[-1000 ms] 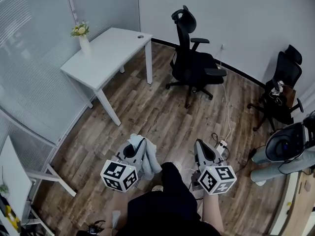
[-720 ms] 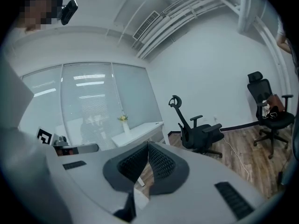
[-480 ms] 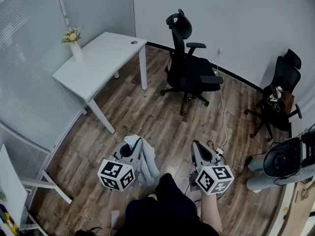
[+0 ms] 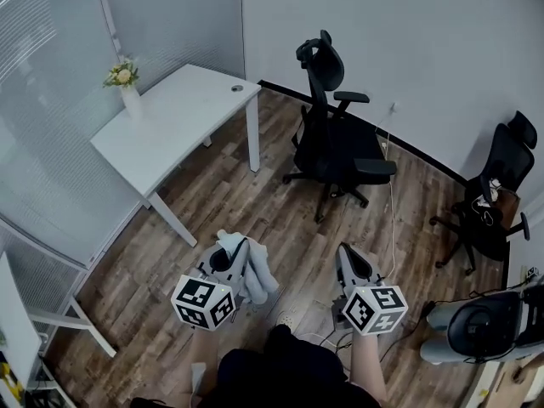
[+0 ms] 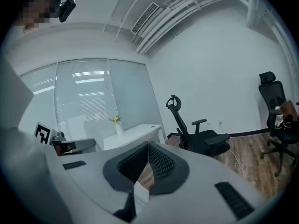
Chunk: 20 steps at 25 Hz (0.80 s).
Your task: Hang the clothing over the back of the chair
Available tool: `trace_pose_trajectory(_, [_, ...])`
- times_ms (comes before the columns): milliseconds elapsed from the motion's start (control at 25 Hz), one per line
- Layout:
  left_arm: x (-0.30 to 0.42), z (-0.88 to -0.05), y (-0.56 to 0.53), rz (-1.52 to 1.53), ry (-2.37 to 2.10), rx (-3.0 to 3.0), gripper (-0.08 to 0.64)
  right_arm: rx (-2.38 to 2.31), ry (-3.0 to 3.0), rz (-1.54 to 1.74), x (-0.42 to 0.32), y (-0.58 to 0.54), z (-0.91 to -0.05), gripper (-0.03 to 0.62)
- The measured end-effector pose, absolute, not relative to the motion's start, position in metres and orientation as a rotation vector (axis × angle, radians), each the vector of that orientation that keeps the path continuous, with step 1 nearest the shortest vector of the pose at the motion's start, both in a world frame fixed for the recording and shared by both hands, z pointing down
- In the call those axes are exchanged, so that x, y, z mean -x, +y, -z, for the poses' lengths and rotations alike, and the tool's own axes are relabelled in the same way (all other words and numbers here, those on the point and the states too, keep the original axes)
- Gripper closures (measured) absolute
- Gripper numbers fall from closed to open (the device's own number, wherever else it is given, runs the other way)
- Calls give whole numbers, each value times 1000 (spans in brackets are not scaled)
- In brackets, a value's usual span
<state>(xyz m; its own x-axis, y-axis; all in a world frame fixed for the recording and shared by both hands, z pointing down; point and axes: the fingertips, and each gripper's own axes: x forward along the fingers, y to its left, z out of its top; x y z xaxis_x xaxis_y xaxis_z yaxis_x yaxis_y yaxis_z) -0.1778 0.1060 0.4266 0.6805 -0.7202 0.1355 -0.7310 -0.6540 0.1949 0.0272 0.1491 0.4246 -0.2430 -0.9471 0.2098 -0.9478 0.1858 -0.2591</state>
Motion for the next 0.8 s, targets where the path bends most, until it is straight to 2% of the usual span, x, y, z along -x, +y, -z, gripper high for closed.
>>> trace_pose_trajectory(360, [142, -423, 50, -49, -1222, -2648, 543, -1868, -2466, -499, -61, 83, -418, 563])
trace_pose_trajectory(800, [135, -438, 37, -57, -1239, -2614, 543, -1827, -2467, -532, -69, 71, -435, 563])
